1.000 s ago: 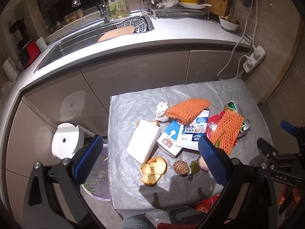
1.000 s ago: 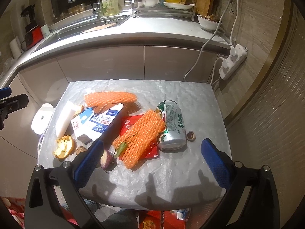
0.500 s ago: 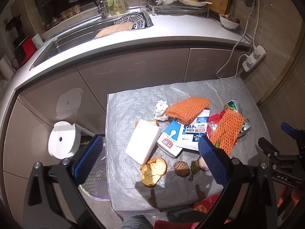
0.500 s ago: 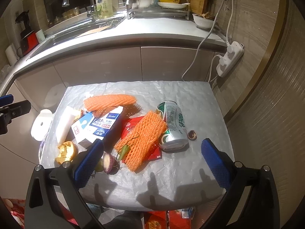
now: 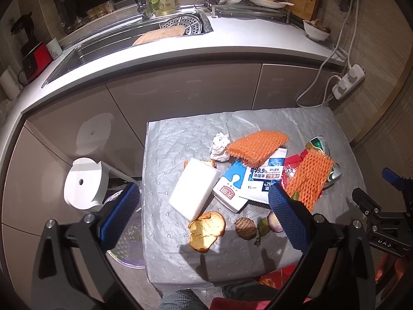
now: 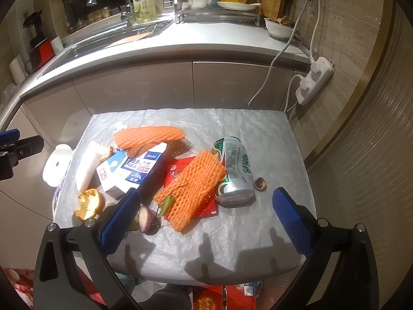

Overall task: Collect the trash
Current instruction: 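Move the left tool toward the white sponge block on the table, then grasp the white sponge block with the left gripper and lift it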

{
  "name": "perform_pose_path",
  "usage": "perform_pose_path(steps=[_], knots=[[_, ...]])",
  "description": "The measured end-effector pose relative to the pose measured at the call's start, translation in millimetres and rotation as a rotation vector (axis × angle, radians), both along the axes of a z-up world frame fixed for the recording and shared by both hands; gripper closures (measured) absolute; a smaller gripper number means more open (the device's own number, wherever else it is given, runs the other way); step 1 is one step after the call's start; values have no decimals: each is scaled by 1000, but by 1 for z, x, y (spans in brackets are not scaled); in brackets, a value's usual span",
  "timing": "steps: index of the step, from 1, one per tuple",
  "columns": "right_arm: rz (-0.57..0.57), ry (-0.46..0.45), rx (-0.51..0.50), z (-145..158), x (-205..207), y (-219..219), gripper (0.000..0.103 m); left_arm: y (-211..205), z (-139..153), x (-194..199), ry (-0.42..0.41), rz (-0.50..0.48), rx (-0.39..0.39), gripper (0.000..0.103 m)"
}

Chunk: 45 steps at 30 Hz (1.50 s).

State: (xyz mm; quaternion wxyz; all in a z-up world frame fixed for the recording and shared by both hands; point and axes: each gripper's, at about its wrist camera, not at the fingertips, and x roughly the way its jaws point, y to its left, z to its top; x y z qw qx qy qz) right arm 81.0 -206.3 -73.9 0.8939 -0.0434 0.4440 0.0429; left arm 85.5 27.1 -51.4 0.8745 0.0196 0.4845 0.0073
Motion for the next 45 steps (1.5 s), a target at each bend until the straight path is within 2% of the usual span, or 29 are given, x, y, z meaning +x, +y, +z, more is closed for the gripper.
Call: perform_pose_path(steps=[16,20,26,35,39,42,43,44,45], knots=[[7,4,6,-1,2,1,2,1,0,0,-12,-5,7,7],[16,6,7,-4,3,5,2,11,-4,0,-30,-41,-11,7],[7,26,34,-13,4,3,2,37,-39,4,28,-80,-75,7],[12,75,55,-30,4,1,2,33,-99,33,128,-123,13,7],[7,88,50,-33,6,-2,2,26,-125,51,179,-136,83,7],[2,95,47,-35,7,-5,2,28,-141,59,211,-136,94,7],[-2,98,45,-35,8,-6,2,30,-143,61,216,-140,92,12],[-4,101,45,-36,9,-7,2,31,-146,62,223,-144,87,26],[-7,103,46,-36,10,-7,2,33,-148,63,239,-153,72,34]])
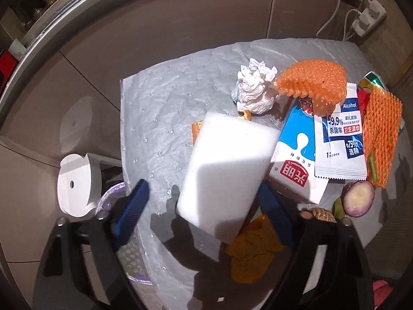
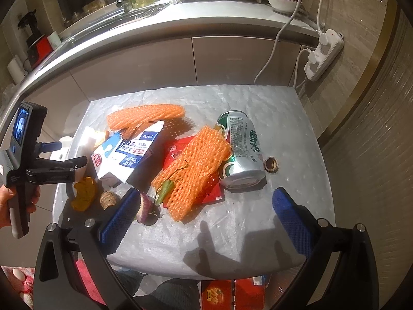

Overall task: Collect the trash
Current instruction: 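Grasp the white sponge block with the left gripper and lift it, then drop the sponge into the bin with left gripper while right gripper drops an orange net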

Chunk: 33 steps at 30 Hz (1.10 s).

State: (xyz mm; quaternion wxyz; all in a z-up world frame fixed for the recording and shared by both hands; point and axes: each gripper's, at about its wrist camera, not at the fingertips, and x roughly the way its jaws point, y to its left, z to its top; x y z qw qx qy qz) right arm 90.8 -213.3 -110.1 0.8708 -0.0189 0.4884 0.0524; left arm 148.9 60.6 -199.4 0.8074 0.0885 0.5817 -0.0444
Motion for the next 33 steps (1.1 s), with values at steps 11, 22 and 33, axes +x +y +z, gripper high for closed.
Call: perform_pose_path(steps=[11,22,33], knots=[[6,28,12,-10,9,7,2,12,16,-5,-7,-25,-104,84],[18,41,41,-16,11,15,2,24,51,-13,-67,-27,-189,88],[-10,57,60,-16,15,21,2,75,85,-63,-125,32,-211,88]])
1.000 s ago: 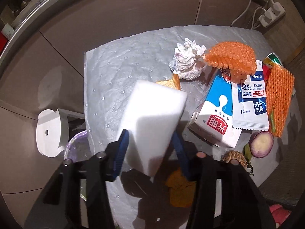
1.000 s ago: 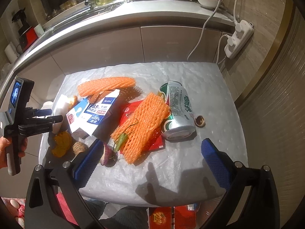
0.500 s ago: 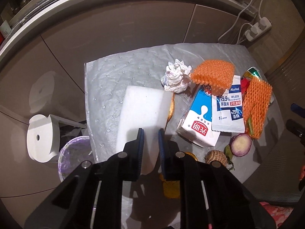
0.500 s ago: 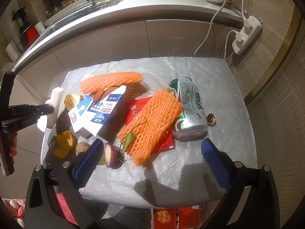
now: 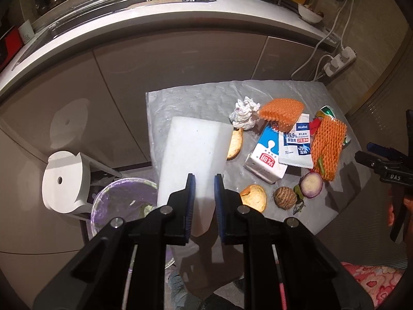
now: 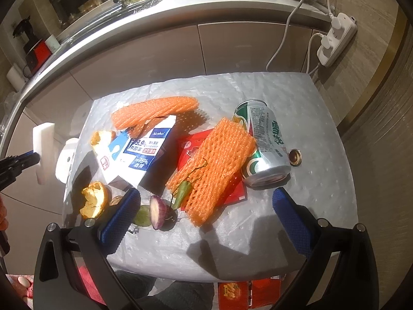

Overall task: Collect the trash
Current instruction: 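Drop the sponge into the bin with left gripper while right gripper drops an orange net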

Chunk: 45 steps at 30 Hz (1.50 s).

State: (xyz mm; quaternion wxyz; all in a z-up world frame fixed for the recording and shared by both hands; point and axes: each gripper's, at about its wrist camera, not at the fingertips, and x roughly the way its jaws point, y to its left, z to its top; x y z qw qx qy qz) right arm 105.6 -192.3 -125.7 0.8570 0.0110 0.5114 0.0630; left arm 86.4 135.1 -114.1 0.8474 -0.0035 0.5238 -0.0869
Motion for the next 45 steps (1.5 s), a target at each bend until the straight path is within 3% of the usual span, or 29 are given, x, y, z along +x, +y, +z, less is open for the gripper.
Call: perform_pose_path(steps=[10,16,19,23,27,29,30,31,32,36,39,45], knots=[[51,-29,-34,14,-5,52,2,78,-45,-21,81,114,80,88],[108,-63,-55,19,-2,95,2,103,-67,-28,107,119,47,88],[114,-102,-119,17,16,110,2,107,-66,-29,100,104,28,88],[85,-94,-123,6,61,114,2,107,-57,-30,79,87,15,88],[170,-53,-228,-19,96,137,12,102,-49,-31,63,74,4,88],[241,-28,-303,-35,103,150,24,100,-46,-32,57,74,0,88],[273,-9,-332,-43,105,155,41,99,-45,-33,55,73,0,88],[295,17,-347,-51,107,157,52,99,-44,-33,53,75,1,88],[314,49,-341,-58,109,157,73,99,-43,-34,52,79,1,88],[327,34,-306,-51,105,152,85,105,-44,-36,54,98,0,88],[318,12,-256,-32,95,147,87,110,-44,-37,52,112,-1,88],[367,-102,-133,48,49,167,87,124,-46,-38,50,138,-15,87]])
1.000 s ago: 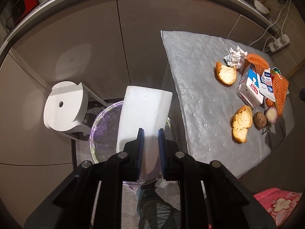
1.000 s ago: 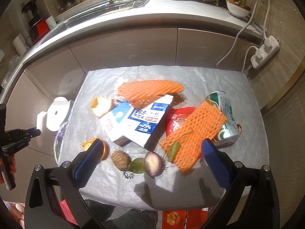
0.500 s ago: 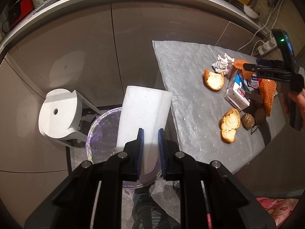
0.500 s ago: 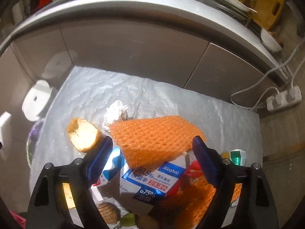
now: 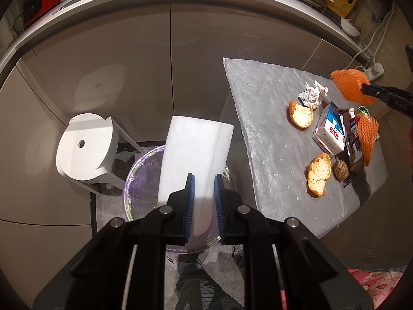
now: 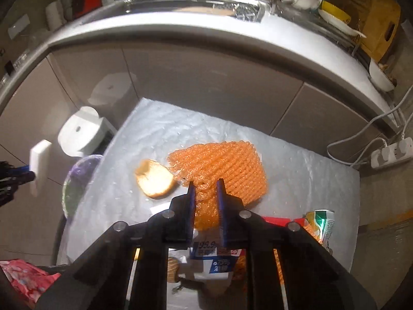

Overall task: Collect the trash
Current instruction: 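Drop the sponge into the bin with left gripper while right gripper drops an orange net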

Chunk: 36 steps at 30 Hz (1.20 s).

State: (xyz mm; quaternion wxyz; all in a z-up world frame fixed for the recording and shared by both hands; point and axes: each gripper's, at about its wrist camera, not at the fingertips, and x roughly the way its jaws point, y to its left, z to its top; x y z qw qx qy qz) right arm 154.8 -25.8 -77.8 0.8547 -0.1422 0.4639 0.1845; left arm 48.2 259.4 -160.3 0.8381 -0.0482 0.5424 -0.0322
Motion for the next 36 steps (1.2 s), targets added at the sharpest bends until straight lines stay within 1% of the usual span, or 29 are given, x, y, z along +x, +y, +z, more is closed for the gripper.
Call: perform_pose_path(steps=[3,6,8,11,16,18,20,21,23,25,28,30,31,32,34,36], knots=[[63,2,109,34,-26,24,87,7,-8,0,18,1,-3,87],[139,32,185,48,-51,55,87,14,-27,1,62,-3,-26,87],[186,65,213,44,-64,77,87,16,-45,1,95,-10,-18,87],[237,125,214,25,-74,105,87,15,-71,2,139,-30,14,87],[257,213,197,-6,-83,128,87,16,-104,4,198,-43,69,86],[259,231,194,-10,-89,131,87,17,-112,6,215,-49,78,80],[263,246,189,-13,-91,135,87,18,-116,7,222,-52,84,65],[265,252,185,-16,-92,136,86,18,-116,6,220,-52,91,61],[270,260,180,-19,-94,140,86,18,-114,6,212,-56,99,51],[278,267,180,-22,-95,144,86,19,-110,5,201,-59,100,46],[288,284,180,-27,-91,149,86,18,-101,5,190,-65,109,45],[294,307,191,-35,-86,154,85,22,-87,0,169,-61,106,45],[297,322,197,-41,-81,158,85,24,-77,-2,151,-56,101,43],[304,342,202,-49,-77,163,85,27,-66,-7,128,-47,98,36],[322,376,207,-66,-69,177,85,33,-44,-17,77,-24,101,25],[342,418,204,-90,-62,195,85,38,-27,-25,45,-16,108,24]])
